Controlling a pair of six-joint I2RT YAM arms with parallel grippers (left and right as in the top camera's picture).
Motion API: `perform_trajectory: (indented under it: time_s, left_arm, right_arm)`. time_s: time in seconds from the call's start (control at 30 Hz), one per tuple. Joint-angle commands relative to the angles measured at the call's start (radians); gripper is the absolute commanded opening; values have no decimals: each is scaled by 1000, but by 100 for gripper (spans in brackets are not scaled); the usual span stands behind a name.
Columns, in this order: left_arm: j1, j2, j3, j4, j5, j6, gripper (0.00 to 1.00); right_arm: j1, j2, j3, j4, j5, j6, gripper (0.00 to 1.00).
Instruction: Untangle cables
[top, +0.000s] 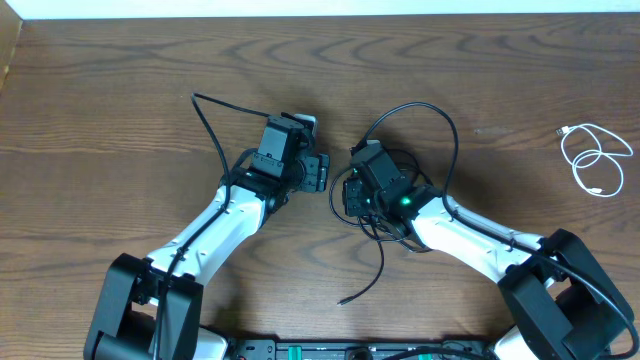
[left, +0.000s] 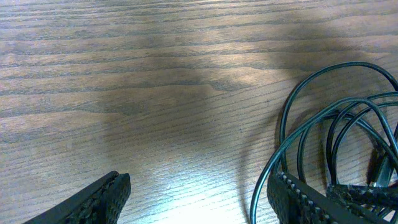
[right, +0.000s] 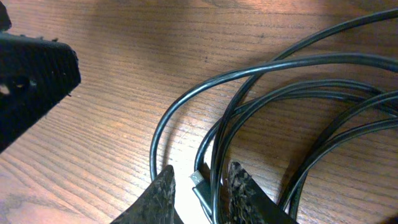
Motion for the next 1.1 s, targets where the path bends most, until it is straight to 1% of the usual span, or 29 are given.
perform_trajectory:
  time_s: [0.0,0.2,0.33,0.43,0.6,0.77,0.9,1.07]
  left_arm:
    - [-2,-9,-5,-3,-13,-1,76]
    - [-2,-9,-5,-3,-13,-1,76]
    - [-2,-9,-5,-3,-13,-1,76]
    - [-2,-9,-5,-3,-13,-1,76]
    - [-2,-9,-5,-10,-13,-1,76]
    - [-2,-9,-5,-18,-13,-1,76]
    - [-2,-9,-5,-17,-13,-1,76]
    - [-2,-9,-5,-17,-13,-1,76]
  right_arm:
    - [2,28,-1,-1,6,-13,24]
    - [3,78,-1,3,21,-13,17]
    - [3,90,-1,3,24,-1,10]
    - [3,90,-1,11,24,14,1]
    - [1,84,-1,12,2,14,1]
    - [-20,29,2,17,-52,13,1]
    - [-41,-7,2,-18,-52,13,1]
    - [-47,-8,0,-51,-52,13,1]
